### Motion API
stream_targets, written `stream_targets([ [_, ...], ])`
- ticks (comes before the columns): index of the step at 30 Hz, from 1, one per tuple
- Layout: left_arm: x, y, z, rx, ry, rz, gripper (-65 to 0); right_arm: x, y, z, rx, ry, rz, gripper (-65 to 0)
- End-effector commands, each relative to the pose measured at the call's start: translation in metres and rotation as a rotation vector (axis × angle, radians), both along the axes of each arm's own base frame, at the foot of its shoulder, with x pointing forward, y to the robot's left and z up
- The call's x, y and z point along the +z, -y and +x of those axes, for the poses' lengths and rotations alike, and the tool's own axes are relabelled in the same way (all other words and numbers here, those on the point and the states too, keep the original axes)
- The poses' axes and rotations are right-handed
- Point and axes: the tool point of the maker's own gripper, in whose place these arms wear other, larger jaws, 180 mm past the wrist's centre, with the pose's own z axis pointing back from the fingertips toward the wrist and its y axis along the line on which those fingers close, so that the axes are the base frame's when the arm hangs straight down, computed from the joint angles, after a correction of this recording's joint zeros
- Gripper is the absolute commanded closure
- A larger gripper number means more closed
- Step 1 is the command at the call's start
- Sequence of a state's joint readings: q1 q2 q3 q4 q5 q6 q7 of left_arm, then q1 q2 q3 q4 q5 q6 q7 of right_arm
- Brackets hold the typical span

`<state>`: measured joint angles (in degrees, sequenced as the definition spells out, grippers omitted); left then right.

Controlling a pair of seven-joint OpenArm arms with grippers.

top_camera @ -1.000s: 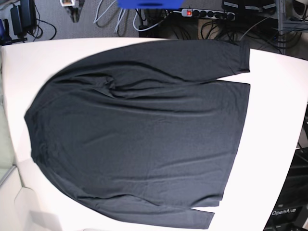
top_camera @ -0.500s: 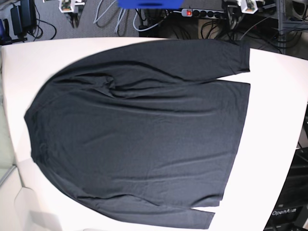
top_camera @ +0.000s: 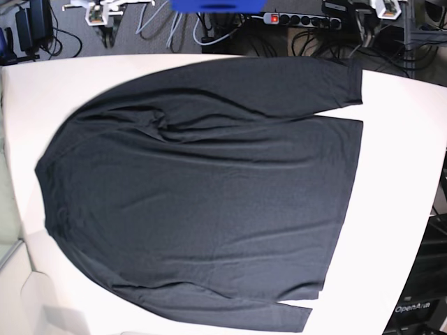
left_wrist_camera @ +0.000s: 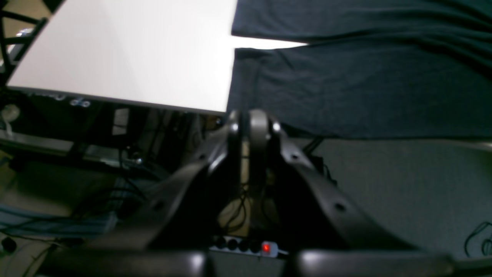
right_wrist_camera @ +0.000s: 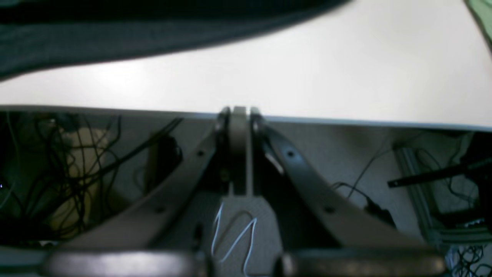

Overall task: Fold the T-shirt properly
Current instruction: 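Move the left gripper down toward the shirt's shoulder corner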

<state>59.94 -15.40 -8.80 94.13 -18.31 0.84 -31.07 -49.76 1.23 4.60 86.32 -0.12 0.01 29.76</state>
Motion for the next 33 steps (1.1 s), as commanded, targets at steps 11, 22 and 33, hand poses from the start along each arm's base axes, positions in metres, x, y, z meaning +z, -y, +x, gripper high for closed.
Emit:
stream_targets([
  [11,0.006,-0.001,-0.002,0.016,0.021,-0.023,-23.7,0.005,0.000,-0.003,0.008,0.014,-0.001,0.0],
  [22,0.001,-0.027,0.014,0.100,0.011,-0.119,-34.1,0.006,0.002,-0.002,0.005,0.017,-0.005,-1.9],
  [33,-0.033,-0.029,0.035,0.110,-0.128,-0.175,-34.1,0.007,0.002,-0.002,0.007,0.020,-0.006,-17.8],
])
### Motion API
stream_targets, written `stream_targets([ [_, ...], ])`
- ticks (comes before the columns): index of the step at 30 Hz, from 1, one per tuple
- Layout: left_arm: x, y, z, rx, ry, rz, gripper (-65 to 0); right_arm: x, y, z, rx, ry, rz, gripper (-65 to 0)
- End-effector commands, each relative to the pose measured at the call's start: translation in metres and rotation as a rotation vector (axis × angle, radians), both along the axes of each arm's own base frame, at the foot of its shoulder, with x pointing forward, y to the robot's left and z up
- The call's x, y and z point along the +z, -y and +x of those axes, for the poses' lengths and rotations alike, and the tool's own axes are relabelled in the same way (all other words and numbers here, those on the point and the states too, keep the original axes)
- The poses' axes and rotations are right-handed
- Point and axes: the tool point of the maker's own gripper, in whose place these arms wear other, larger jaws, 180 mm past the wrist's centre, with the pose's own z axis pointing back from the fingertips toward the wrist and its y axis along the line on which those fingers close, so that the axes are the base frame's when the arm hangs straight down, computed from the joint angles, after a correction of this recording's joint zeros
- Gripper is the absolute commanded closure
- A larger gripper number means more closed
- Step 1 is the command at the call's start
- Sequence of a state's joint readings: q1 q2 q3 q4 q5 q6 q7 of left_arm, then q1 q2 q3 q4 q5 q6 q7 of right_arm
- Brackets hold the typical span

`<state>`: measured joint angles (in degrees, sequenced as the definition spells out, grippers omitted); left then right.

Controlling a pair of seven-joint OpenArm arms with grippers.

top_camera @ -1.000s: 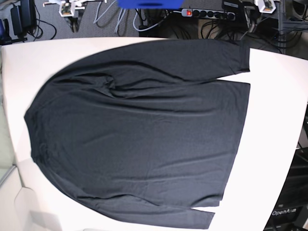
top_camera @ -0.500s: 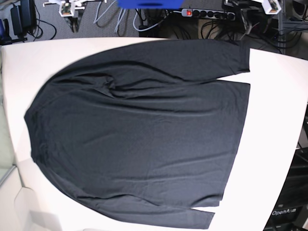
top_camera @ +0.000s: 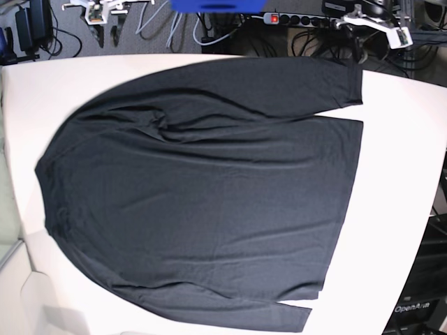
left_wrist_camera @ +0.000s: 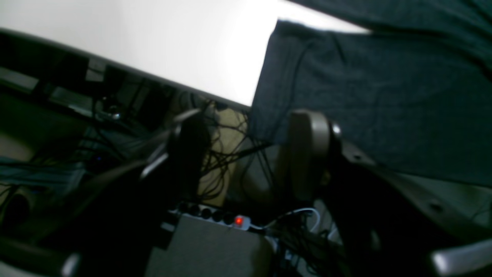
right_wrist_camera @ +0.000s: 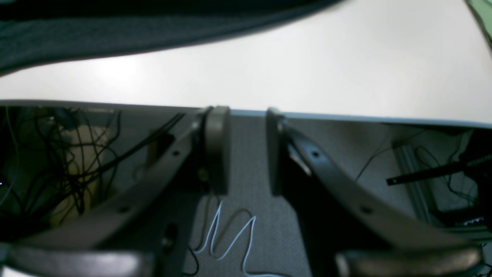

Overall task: Fold the T-shirt properly
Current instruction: 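Move the left gripper down toward the shirt's shoulder corner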

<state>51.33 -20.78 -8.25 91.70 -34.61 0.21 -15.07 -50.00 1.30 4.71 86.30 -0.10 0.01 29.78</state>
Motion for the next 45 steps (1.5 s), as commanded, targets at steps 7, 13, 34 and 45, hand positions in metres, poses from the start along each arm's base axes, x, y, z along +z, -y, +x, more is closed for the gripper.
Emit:
stream_targets([
  [7,0.002,-0.002,0.001,-0.007,0.002,0.003,-34.1,0.007,0.001,0.000,0.010,0.024,-0.003,-17.8],
  [13,-0.002,-0.005,0.007,0.002,0.009,0.006,-34.1,0.007,0.001,0.000,0.010,0.024,-0.003,-17.8],
  [34,-0.017,0.002,0.012,0.015,-0.012,-0.064,-34.1,0.008,0.004,0.001,0.022,0.026,-0.013,-17.8],
  [45,-0.016,0.003,0.019,0.017,0.005,-0.068,-34.1,0.008,0.005,0.001,0.027,0.026,-0.016,-17.8],
])
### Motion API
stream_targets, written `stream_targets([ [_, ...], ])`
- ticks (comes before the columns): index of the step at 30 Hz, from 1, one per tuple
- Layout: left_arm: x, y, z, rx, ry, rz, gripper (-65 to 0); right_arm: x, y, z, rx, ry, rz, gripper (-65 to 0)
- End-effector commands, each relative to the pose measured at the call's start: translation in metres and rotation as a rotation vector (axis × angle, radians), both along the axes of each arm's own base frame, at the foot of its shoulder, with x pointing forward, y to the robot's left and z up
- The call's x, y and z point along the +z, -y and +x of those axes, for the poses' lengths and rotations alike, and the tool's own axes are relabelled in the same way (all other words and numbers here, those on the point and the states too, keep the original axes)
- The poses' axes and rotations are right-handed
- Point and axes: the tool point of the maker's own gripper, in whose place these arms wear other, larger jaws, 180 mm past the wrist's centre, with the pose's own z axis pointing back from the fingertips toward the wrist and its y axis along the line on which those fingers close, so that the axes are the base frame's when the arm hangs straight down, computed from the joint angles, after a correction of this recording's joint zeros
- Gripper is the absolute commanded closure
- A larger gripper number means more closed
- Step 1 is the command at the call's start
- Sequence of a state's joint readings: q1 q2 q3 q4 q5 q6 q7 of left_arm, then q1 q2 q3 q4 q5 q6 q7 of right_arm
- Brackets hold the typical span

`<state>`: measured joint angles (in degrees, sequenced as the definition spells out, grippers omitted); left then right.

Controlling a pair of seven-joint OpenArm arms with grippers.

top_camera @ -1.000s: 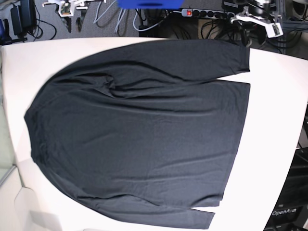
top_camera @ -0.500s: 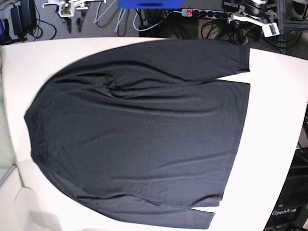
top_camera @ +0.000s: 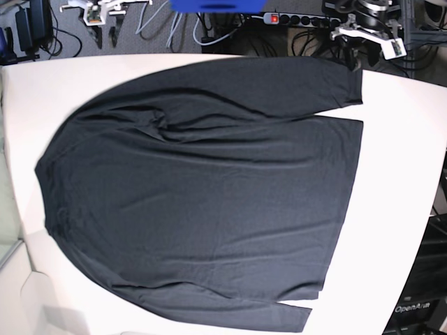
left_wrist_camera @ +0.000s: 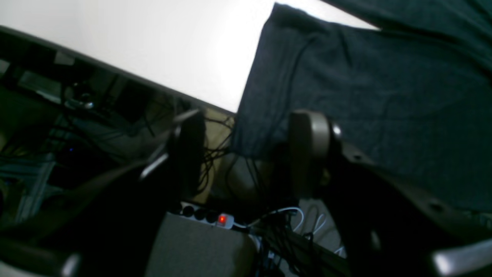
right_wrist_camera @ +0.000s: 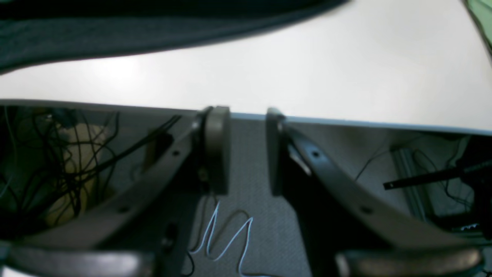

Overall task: Fold the T-shirt properly
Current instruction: 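Move the left gripper down toward the shirt's shoulder corner, then close the left gripper on the shoulder edge of the dark shirt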

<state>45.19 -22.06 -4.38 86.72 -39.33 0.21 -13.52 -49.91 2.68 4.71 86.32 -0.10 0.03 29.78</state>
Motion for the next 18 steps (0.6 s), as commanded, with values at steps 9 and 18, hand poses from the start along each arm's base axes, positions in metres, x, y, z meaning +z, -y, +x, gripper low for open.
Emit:
stream_targets([
  [9,0.007,-0.002,0.001,-0.001,0.026,0.005,-33.9,0.007,0.001,0.000,0.008,0.025,-0.001,-17.8],
  [18,-0.007,-0.001,0.003,-0.006,-0.034,-0.009,-33.9,0.008,0.000,0.000,0.008,0.027,-0.002,-17.8],
])
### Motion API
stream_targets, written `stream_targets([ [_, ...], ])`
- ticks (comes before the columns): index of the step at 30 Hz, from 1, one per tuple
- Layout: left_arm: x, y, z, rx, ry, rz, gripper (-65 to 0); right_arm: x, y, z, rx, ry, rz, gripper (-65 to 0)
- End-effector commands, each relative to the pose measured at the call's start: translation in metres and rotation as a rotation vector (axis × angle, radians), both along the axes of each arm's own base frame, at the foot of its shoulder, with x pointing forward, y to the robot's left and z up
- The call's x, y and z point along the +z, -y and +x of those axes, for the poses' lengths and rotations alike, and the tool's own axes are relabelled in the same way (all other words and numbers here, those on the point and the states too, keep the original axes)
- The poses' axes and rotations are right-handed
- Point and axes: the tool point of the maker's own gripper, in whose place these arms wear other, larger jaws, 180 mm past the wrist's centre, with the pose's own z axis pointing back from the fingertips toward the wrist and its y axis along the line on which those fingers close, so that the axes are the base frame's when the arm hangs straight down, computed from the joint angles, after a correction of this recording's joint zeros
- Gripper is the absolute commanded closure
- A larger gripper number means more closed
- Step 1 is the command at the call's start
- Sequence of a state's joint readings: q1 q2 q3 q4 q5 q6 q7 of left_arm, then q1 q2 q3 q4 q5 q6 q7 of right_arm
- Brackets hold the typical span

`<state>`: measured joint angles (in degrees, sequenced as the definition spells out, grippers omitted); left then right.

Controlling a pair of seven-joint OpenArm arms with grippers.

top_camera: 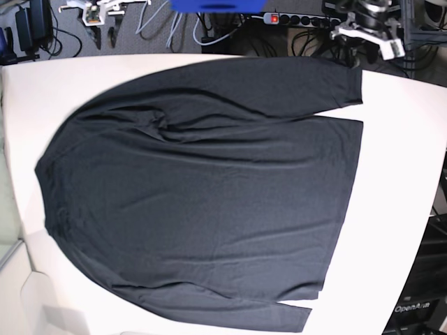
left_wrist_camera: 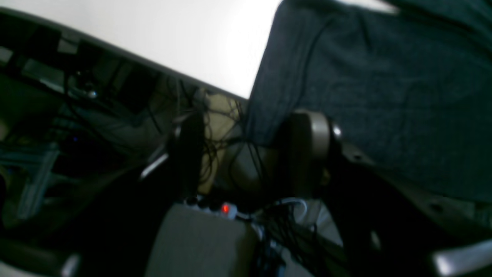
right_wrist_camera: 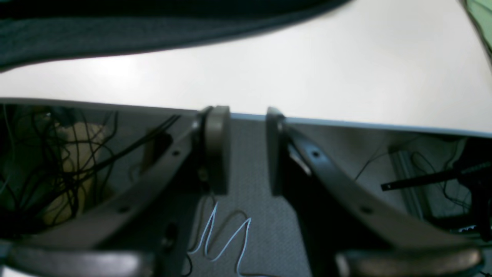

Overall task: Fold the T-shirt properly
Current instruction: 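Close the left gripper on the shoulder edge of the dark shirt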

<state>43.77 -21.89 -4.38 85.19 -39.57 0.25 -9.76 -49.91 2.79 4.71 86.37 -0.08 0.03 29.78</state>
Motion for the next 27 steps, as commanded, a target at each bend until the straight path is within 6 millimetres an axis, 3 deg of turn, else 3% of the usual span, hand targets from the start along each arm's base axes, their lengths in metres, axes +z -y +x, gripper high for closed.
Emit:
stream_targets([
  [1,0.0047,-0.0004,0.0061,-0.009,0.017,0.000,-33.9,0.0076,0.0001,-0.0002,0.007,0.026,-0.001,-17.8],
  [27,0.0069,0.0012,0.0093,-0.013,0.022,-0.004,-33.8,0.0067,0.0002,-0.0010,0.007,0.023,0.000,-17.8],
])
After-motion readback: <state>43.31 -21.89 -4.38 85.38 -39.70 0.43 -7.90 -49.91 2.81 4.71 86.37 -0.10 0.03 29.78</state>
